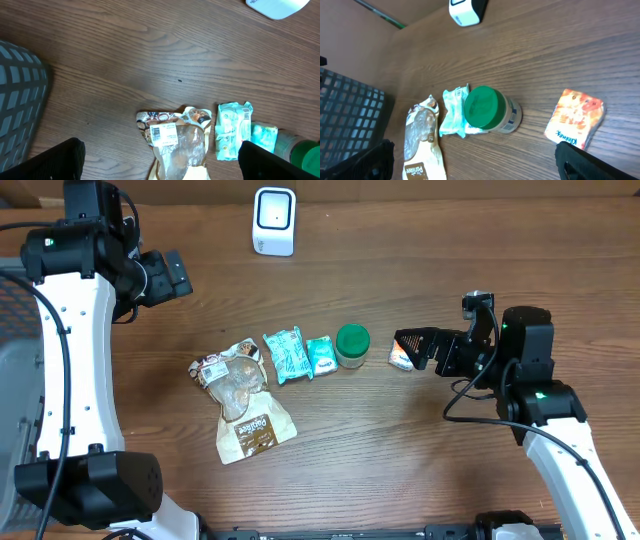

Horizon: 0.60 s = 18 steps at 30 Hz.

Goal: Scan the item barcode
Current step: 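Reach the right gripper toward the orange tissue pack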

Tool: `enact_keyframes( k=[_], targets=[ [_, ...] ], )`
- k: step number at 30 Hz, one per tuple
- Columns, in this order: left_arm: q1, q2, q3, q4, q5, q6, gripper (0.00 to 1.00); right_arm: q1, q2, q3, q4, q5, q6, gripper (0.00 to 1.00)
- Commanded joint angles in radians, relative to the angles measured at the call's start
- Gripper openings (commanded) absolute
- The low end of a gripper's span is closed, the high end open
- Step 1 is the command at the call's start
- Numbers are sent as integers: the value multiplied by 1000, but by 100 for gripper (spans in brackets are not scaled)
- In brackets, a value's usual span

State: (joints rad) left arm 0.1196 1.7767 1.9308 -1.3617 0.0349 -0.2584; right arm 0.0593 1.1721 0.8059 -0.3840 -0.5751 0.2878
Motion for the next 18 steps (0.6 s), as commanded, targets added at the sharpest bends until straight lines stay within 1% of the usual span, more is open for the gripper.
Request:
enact_keyframes(
  k=[1, 6, 13, 17, 18],
  targets=[
    [0, -11, 9, 1, 10, 0, 100, -2, 14, 26, -5, -26, -3, 100],
    [0, -11, 9, 1, 10, 0, 99, -2, 20, 25, -55, 43, -3, 100],
    [0, -11, 9, 2, 10, 0, 100, -2, 20, 25, -36, 39, -3, 100],
    [0, -11, 9, 2, 10, 0, 100, -2, 20, 25, 21, 87, -3, 97],
    [0, -11, 9, 1, 10, 0, 100, -2, 20, 25, 31, 115, -3, 93]
  ],
)
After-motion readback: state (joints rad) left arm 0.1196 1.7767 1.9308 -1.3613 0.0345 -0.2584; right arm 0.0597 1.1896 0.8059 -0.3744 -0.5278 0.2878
